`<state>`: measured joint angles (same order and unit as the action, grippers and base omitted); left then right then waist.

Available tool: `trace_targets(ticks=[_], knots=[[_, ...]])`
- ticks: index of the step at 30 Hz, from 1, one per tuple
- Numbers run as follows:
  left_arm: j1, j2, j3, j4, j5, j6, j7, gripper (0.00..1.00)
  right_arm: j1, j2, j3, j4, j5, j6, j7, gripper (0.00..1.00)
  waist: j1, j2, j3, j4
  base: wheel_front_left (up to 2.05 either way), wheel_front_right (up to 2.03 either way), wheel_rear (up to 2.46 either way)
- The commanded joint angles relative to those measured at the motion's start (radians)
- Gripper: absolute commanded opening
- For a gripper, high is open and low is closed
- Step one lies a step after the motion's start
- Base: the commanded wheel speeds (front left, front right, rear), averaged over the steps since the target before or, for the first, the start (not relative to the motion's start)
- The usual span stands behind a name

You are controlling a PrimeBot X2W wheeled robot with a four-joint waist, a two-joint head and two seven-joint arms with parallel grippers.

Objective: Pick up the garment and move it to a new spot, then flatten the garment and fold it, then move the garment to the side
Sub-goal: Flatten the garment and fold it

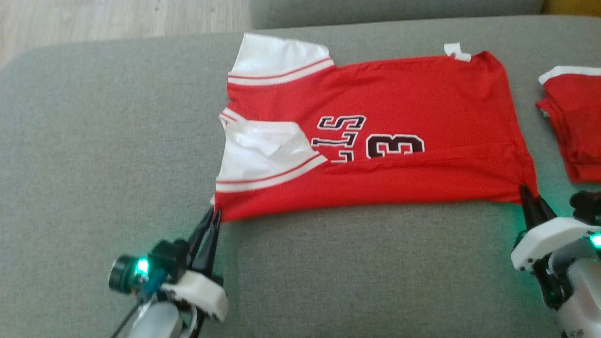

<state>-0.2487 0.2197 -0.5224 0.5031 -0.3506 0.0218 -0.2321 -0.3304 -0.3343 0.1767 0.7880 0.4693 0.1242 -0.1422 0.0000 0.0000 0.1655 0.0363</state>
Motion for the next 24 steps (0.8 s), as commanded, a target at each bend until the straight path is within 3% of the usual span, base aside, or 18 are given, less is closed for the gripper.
trace_targets(ticks=[1, 5, 17, 18, 20, 21, 22, 24], knots=[[0.011, 0.037, 0.026, -0.043, 0.002, 0.015, 0.003, 0.00, 0.030, -0.041, 0.011, -0.053, -0.015, 0.007, -0.006, 0.00, 0.0000, 0.0000, -0.017, -0.002, 0.00, 0.00, 0.00], [0.098, 0.054, 0.009, -0.123, 0.001, 0.035, 0.033, 0.00, 0.137, -0.069, -0.019, -0.151, -0.030, 0.007, -0.007, 0.00, 0.0000, 0.0000, -0.042, -0.001, 0.00, 0.00, 0.00], [0.267, 0.091, -0.028, -0.304, -0.010, 0.080, 0.116, 0.00, 0.373, -0.055, -0.114, -0.363, -0.024, 0.007, 0.094, 0.00, 0.0000, 0.0000, -0.084, 0.001, 0.00, 0.00, 0.00], [0.270, 0.090, -0.029, -0.308, -0.011, 0.082, 0.121, 0.00, 0.380, -0.052, -0.117, -0.372, -0.027, 0.007, 0.104, 0.04, 0.0000, 0.0000, -0.084, 0.001, 0.00, 0.00, 0.00], [0.269, 0.088, -0.035, -0.309, -0.012, 0.083, 0.131, 0.00, 0.390, -0.048, -0.120, -0.388, -0.035, 0.007, 0.120, 0.40, 0.0000, 0.0000, -0.085, 0.002, 0.00, 0.00, 0.00], [0.266, 0.087, -0.037, -0.306, -0.013, 0.083, 0.137, 0.00, 0.393, -0.046, -0.124, -0.394, -0.040, 0.007, 0.125, 0.86, 0.0000, 0.0000, -0.085, 0.003, 0.00, 0.00, 0.00], [0.261, 0.085, -0.040, -0.301, -0.014, 0.082, 0.142, 0.00, 0.395, -0.045, -0.128, -0.399, -0.046, 0.007, 0.129, 1.00, 0.0000, 0.0000, -0.086, 0.004, 0.00, 0.00, 0.00], [0.247, 0.087, -0.048, -0.288, -0.004, 0.081, 0.152, 0.00, 0.396, -0.040, -0.143, -0.409, -0.059, 0.007, 0.130, 1.00, 0.0000, 0.0000, -0.085, 0.003, 0.00, 0.00, 0.00]])
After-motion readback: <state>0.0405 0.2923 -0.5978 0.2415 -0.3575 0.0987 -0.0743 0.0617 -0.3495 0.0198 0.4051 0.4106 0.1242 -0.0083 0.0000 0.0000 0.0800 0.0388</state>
